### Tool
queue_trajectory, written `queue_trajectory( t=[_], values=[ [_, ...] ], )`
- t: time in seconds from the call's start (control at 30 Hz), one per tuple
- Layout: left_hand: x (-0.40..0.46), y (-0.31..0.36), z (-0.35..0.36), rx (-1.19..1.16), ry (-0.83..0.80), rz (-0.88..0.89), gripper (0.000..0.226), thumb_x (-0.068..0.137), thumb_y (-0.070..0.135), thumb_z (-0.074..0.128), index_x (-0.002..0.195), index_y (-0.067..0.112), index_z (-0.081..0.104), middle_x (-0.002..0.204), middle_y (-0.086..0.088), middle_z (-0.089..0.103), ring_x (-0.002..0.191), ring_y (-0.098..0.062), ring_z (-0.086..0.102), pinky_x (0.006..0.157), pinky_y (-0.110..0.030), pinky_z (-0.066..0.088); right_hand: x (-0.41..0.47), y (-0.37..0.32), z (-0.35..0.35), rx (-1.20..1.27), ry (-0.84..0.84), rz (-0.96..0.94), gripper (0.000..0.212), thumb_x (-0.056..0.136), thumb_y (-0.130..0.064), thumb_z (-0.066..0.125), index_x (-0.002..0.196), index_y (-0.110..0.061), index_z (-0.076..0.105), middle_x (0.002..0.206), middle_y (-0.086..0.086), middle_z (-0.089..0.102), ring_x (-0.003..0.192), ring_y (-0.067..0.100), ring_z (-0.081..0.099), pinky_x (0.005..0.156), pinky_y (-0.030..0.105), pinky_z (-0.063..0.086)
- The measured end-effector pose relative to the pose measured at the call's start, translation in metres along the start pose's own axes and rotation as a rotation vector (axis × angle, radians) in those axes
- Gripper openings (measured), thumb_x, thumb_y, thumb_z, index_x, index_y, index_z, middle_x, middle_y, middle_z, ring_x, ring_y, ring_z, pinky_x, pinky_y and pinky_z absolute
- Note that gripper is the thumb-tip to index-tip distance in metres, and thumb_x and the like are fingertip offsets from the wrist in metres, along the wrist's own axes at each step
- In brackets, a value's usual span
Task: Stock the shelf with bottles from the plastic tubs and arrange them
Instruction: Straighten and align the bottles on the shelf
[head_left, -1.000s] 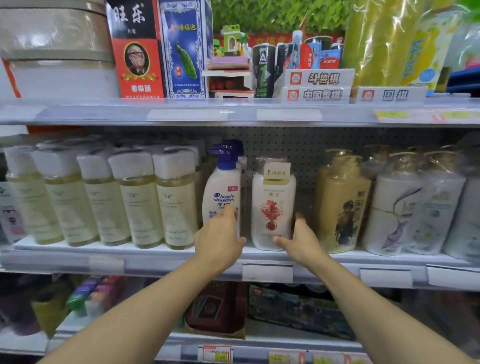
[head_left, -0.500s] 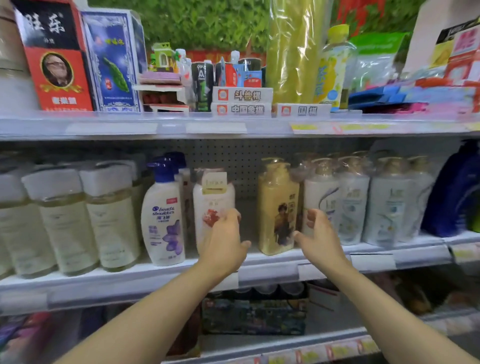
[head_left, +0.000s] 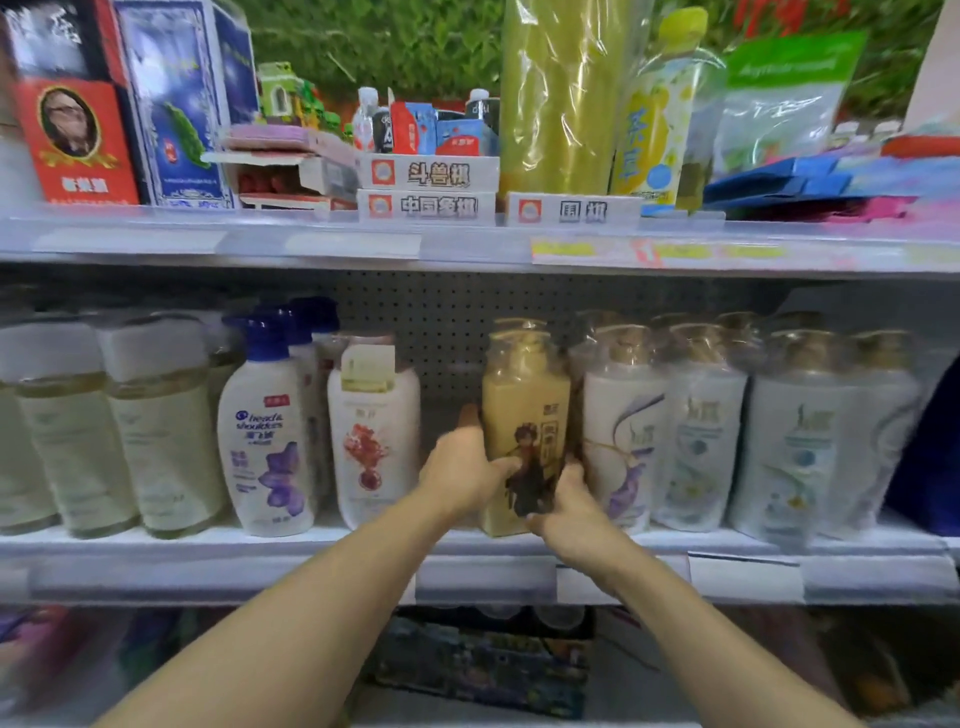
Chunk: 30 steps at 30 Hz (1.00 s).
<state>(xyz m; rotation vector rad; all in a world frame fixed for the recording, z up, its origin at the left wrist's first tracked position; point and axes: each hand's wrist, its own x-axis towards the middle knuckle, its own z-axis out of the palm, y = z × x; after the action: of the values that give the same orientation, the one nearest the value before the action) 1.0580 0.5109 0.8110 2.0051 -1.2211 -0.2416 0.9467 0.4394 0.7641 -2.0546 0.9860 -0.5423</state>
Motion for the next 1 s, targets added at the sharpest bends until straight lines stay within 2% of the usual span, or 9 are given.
queue_trajectory(
  t=[0.23,0.33,0.43,0.53,0.7,0.8,0.87,0.9,1.0],
  values=[
    [0.001,-0.009,-0.006,0.008,0.027,-0.036,0.038,0.089,0.021,0.065,0.12,0.011,0.045,0.116,-0.006,0.06,0.104,-0.02,0.058,0.083,-0.03,0.049,0.002,-0.003,0.0,-0.024,-0.046,-0.021,0.085,0.091,-0.012,0.057,0.146,-0.008,-0.008,0.153,0.01,0.016,0.138,0.023,0.025,0.115,0.034,0.025],
    [-0.005,-0.008,-0.007,0.04,0.07,-0.06,0.032,0.091,0.02,0.063,0.115,0.011,0.045,0.113,-0.007,0.062,0.106,-0.024,0.061,0.087,-0.035,0.053,-0.001,-0.008,-0.003,0.075,-0.036,0.012,0.075,0.091,-0.012,0.057,0.145,-0.014,0.005,0.15,0.009,0.026,0.134,0.022,0.032,0.111,0.036,0.03],
    [-0.011,-0.003,-0.005,0.134,0.132,-0.051,0.028,0.092,0.022,0.062,0.109,0.011,0.042,0.11,-0.008,0.062,0.105,-0.027,0.061,0.085,-0.034,0.052,0.0,-0.011,-0.012,0.265,0.042,0.033,0.051,0.094,-0.007,0.049,0.139,-0.013,0.024,0.136,0.005,0.043,0.115,0.013,0.042,0.098,0.028,0.036],
    [-0.018,0.001,-0.004,0.192,0.176,-0.016,0.044,0.091,0.024,0.064,0.122,0.01,0.037,0.116,-0.009,0.061,0.108,-0.027,0.061,0.083,-0.031,0.05,0.007,-0.014,-0.017,0.403,0.078,0.05,0.05,0.096,-0.006,0.042,0.142,-0.014,0.025,0.119,-0.001,0.044,0.107,0.011,0.04,0.089,0.027,0.032],
    [-0.022,0.002,-0.009,0.271,0.181,-0.007,0.043,0.091,0.026,0.064,0.119,0.011,0.035,0.113,-0.011,0.062,0.105,-0.029,0.061,0.077,-0.032,0.048,0.021,-0.011,-0.007,0.65,0.102,0.124,0.042,0.091,-0.011,0.042,0.133,-0.013,0.04,0.11,0.012,0.061,0.107,0.03,0.057,0.09,0.045,0.048],
    [-0.021,0.002,-0.01,0.23,0.146,-0.03,0.038,0.09,0.026,0.065,0.111,0.013,0.035,0.113,-0.01,0.061,0.105,-0.028,0.061,0.076,-0.03,0.047,0.025,-0.011,-0.007,0.717,0.146,0.157,0.022,0.096,-0.014,0.039,0.112,-0.015,0.054,0.096,0.005,0.062,0.098,0.024,0.057,0.092,0.042,0.046],
    [-0.019,0.002,-0.008,0.184,0.11,-0.054,0.036,0.09,0.025,0.065,0.104,0.015,0.034,0.115,-0.008,0.061,0.107,-0.026,0.061,0.08,-0.03,0.049,0.026,-0.009,-0.007,0.67,0.134,0.175,0.019,0.098,-0.014,0.037,0.089,-0.02,0.053,0.097,0.007,0.062,0.101,0.026,0.056,0.098,0.044,0.044],
    [-0.018,0.002,-0.007,0.17,0.098,-0.067,0.035,0.09,0.025,0.065,0.101,0.015,0.034,0.115,-0.008,0.06,0.107,-0.026,0.06,0.082,-0.03,0.05,0.025,-0.008,-0.007,0.634,0.119,0.169,0.02,0.098,-0.014,0.037,0.088,-0.02,0.053,0.101,0.009,0.062,0.104,0.027,0.055,0.101,0.046,0.043],
    [-0.015,0.002,-0.003,0.134,0.069,-0.099,0.031,0.091,0.023,0.064,0.097,0.015,0.035,0.117,-0.009,0.06,0.109,-0.025,0.059,0.08,-0.027,0.047,0.027,-0.005,-0.007,0.567,0.109,0.078,0.029,0.099,-0.013,0.035,0.124,-0.025,0.045,0.114,0.009,0.059,0.111,0.027,0.054,0.103,0.045,0.042]
  ],
)
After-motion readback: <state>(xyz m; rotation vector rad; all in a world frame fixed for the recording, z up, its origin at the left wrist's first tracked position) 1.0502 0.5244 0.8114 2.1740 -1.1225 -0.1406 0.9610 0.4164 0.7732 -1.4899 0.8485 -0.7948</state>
